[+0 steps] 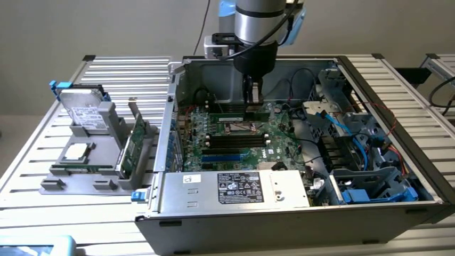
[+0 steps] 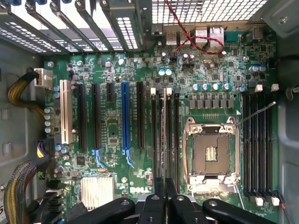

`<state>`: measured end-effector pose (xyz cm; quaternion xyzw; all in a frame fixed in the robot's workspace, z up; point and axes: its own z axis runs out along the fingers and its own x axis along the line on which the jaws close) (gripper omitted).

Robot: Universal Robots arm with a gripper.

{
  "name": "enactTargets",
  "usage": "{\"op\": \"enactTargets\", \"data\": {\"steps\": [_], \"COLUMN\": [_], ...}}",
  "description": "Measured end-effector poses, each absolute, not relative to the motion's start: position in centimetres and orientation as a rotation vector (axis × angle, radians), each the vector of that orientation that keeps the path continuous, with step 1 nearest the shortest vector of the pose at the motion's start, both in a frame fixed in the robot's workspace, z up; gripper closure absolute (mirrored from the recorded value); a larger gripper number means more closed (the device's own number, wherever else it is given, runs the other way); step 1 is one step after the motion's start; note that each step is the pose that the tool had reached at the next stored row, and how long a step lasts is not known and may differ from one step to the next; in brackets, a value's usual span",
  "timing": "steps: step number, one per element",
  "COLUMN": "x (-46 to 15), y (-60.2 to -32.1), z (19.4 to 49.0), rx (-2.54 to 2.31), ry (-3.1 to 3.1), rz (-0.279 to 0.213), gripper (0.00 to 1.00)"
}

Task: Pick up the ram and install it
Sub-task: 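Insert the ram into the slot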

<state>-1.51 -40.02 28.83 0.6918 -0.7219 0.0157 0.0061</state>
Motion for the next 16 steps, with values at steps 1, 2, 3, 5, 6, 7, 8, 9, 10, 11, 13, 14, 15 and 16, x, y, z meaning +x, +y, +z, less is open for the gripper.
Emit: {"op": "enactTargets", "data": {"steps": [1,2,3,5,6,7,8,9,10,11,13,14,15,16], "x": [-1.5,-1.5,-1.5,-1.5,-1.5,-1.5,-1.5,-1.5,-1.5,-1.5,-1.5,-1.5,-1.5,-1.5], "y": [-40.0,-39.9,-39.8,-39.5,-39.5,-39.4,-39.3,-39.2,-39.2,-39.2,-39.2,-39.2,-39.2,-39.2], "z": [28.7,28.5,28.4,28.1,28.0,27.8,27.7,27.5,27.3,27.1,26.8,26.6,26.5,26.5], "rx": [2.164,2.163,2.162,2.16,2.16,2.16,2.16,2.16,2.16,2.16,2.159,2.158,2.157,2.156], "ry": [-2.258,-2.257,-2.255,-2.254,-2.254,-2.254,-2.253,-2.253,-2.253,-2.253,-2.252,-2.251,-2.251,-2.25], "rz": [0.051,0.054,0.057,0.061,0.061,0.061,0.061,0.062,0.062,0.062,0.064,0.065,0.067,0.069], "gripper": [0.88,0.88,0.88,0.88,0.88,0.88,0.88,0.88,0.88,0.88,0.88,0.88,0.88,0.88]}}
